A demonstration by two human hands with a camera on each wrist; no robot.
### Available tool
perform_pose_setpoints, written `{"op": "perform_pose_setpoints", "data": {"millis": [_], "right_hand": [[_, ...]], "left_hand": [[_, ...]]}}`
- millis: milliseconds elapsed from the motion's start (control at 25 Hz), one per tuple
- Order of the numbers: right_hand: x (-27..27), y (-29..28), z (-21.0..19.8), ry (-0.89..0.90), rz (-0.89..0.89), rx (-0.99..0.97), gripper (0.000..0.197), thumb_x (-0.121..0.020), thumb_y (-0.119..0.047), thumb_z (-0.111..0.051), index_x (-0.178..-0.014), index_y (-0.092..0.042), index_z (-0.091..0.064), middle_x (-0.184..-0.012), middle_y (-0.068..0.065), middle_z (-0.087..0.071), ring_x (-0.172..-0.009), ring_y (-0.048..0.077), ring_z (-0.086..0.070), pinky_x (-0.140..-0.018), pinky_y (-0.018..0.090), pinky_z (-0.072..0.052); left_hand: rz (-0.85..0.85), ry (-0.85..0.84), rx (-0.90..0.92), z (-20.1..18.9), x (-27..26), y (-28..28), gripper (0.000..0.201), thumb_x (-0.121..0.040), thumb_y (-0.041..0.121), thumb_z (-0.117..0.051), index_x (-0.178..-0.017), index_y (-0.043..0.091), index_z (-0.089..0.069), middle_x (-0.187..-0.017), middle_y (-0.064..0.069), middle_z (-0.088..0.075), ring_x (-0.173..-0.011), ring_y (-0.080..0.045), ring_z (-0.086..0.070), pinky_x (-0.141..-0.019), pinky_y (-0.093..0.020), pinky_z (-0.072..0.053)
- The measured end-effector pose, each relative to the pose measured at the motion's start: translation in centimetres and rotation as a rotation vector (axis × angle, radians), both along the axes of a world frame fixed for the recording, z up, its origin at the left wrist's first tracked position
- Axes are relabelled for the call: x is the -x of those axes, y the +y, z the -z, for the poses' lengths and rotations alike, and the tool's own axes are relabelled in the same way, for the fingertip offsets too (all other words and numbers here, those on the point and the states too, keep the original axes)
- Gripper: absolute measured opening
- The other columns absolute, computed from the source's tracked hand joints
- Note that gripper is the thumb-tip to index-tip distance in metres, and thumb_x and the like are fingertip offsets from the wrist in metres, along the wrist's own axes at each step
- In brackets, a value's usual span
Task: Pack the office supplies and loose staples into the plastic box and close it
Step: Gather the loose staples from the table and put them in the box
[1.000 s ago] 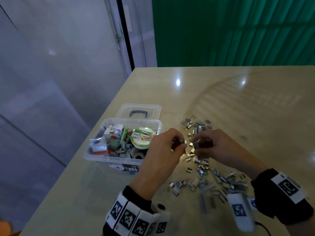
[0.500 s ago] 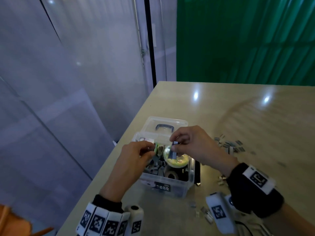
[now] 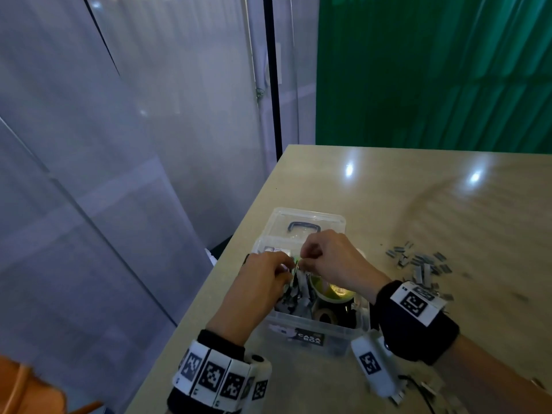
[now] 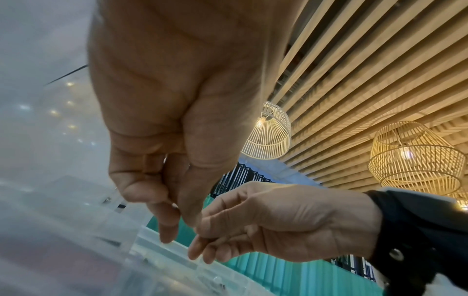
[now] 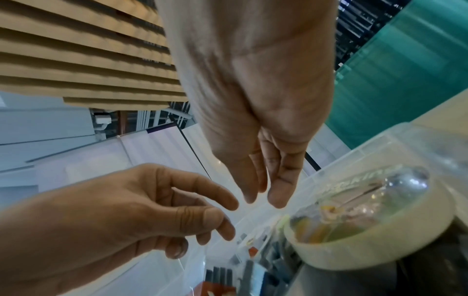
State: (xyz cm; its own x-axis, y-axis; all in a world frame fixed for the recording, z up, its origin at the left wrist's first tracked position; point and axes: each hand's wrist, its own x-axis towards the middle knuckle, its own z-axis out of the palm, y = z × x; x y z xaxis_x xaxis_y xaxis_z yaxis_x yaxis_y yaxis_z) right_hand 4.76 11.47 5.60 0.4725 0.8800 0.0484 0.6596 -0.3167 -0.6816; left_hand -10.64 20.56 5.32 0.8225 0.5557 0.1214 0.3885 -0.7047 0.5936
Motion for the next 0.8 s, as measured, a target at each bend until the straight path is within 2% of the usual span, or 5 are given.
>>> {"op": "perform_pose_setpoints", "data": {"millis": [120,320,480,640,800], "right_hand": [[-0.8,-0.5,-0.7,-0.036,0.018,-0.022,0.006,-0.086,-0.021,-0.077,-0.085,-0.017,-0.073,-0.081,-0.003,-0.071,-0.078,0.012,-0.067,-0.071,0.028,-0.057],[-1.9,-2.4,-1.8,-0.015,-0.015,-0.052,0.005,-0.086,-0.026,-0.077,-0.085,-0.021,-0.075,-0.082,-0.010,-0.072,-0.078,0.002,-0.067,-0.072,0.022,-0.055],[-2.8,-4.8,-2.1,0.004,-0.022,-0.075,0.004,-0.085,-0.031,-0.077,-0.086,-0.027,-0.075,-0.083,-0.011,-0.073,-0.079,0.000,-0.067,-0.076,0.027,-0.057],[-4.5,-8.2,-2.6,0.021,0.009,-0.093,0.005,-0.086,-0.029,-0.077,-0.088,-0.025,-0.076,-0.082,-0.010,-0.074,-0.077,0.001,-0.068,-0.077,0.029,-0.059],[-7.5,-12.8,-2.5,0.045,0.094,-0.093,0.007,-0.087,-0.025,-0.077,-0.089,-0.018,-0.077,-0.082,-0.005,-0.075,-0.077,0.005,-0.070,-0.077,0.029,-0.058]], "left_hand": [[-0.069,-0.049,-0.025,-0.2,-0.1,0.6,0.016,-0.095,0.021,-0.062,-0.108,0.023,-0.071,-0.092,0.003,-0.075,-0.070,-0.010,-0.068,-0.064,-0.014,-0.050],[-0.065,-0.099,-0.047,-0.9,-1.1,0.0,0.022,-0.094,0.029,-0.065,-0.116,0.025,-0.068,-0.094,0.005,-0.072,-0.078,-0.005,-0.064,-0.075,-0.016,-0.049],[-0.016,-0.123,-0.043,-1.1,-3.1,-1.7,0.021,-0.093,0.027,-0.067,-0.112,0.021,-0.069,-0.090,0.006,-0.070,-0.069,0.003,-0.058,-0.063,-0.004,-0.043],[0.070,-0.134,-0.018,-1.2,-6.2,-4.5,0.020,-0.093,0.027,-0.067,-0.112,0.021,-0.069,-0.088,0.006,-0.070,-0.070,-0.001,-0.062,-0.073,-0.023,-0.055],[0.146,-0.128,-0.010,-0.8,-9.6,-8.1,0.018,-0.092,0.029,-0.067,-0.108,0.021,-0.070,-0.086,0.005,-0.071,-0.072,-0.006,-0.064,-0.073,-0.025,-0.052]]}}
